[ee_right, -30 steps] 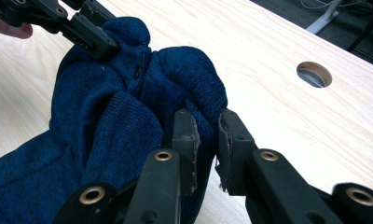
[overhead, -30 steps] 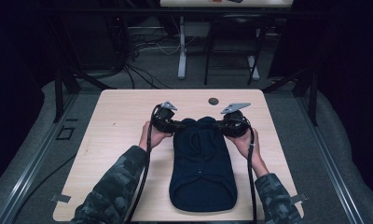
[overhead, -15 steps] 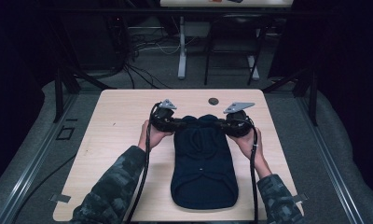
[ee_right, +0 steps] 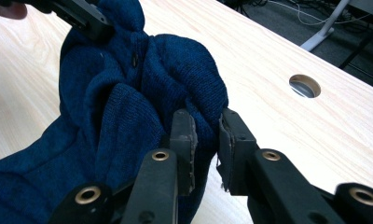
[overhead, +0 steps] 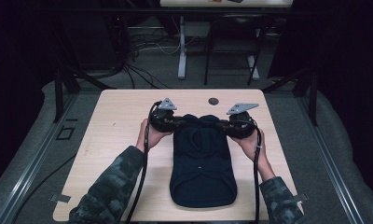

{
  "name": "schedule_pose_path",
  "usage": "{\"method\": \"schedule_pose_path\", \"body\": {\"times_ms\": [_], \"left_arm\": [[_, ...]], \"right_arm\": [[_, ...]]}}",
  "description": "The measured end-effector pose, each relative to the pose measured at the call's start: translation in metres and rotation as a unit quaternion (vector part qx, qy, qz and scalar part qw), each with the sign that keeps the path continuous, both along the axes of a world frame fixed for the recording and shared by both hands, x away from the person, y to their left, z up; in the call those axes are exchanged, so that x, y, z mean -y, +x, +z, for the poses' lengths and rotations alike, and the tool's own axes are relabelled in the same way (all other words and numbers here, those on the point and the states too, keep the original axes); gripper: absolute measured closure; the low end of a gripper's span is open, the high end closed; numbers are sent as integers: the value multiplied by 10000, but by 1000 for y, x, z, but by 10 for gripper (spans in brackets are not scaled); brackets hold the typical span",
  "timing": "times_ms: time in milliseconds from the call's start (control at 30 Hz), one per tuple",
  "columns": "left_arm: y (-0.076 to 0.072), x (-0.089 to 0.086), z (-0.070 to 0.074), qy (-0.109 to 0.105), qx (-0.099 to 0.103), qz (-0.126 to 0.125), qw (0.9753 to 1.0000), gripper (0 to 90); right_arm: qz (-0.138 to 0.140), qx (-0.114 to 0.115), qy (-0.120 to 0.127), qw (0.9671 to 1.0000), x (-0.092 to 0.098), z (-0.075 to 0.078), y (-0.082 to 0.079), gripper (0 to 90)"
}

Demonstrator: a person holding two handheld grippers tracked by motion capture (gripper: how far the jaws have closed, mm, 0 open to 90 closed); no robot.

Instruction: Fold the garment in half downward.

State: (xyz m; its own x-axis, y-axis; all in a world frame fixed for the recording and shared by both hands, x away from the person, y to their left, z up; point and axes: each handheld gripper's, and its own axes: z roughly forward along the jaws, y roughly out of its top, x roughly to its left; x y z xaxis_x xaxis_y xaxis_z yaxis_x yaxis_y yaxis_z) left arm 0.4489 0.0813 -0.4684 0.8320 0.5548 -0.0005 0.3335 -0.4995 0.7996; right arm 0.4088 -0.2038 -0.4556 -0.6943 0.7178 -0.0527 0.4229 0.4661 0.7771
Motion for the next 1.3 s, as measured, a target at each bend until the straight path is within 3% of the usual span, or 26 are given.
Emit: {"method": "schedule_pose_path", "body": {"times_ms": [433, 767, 900, 1000, 1033, 1100, 1167, 1233, 1300], "left_arm": [[-9, 2, 10, 195, 410, -215, 9987, 741], [-11, 1, 12, 211, 426, -398, 9981, 741], [-13, 1, 14, 243, 467, -512, 9973, 741], [-13, 0, 15, 185, 406, -573, 9974, 738], [-13, -2, 15, 132, 277, -636, 9975, 736], [-13, -3, 13, 95, 73, -701, 9975, 723], [-12, -4, 13, 124, -23, -728, 9973, 705], [-12, -4, 9, 205, -282, -810, 9961, 688], [-13, -4, 6, 308, -268, -841, 9956, 687]], "right_arm": [[169, -231, -50, 9996, 3, -3, -4, 746], [265, -353, -143, 9989, 2, -6, -8, 702], [243, -357, -160, 9989, 1, -8, -9, 752], [168, -318, -158, 9992, 1, -8, -10, 771], [140, -153, -125, 9997, 1, -9, -14, 785], [134, -50, -132, 9998, 0, -10, -17, 791], [140, 52, -118, 9998, 0, -12, -20, 794], [131, 124, -100, 9998, 0, -14, -22, 796], [158, 194, -105, 9996, -1, -16, -24, 796]]}}
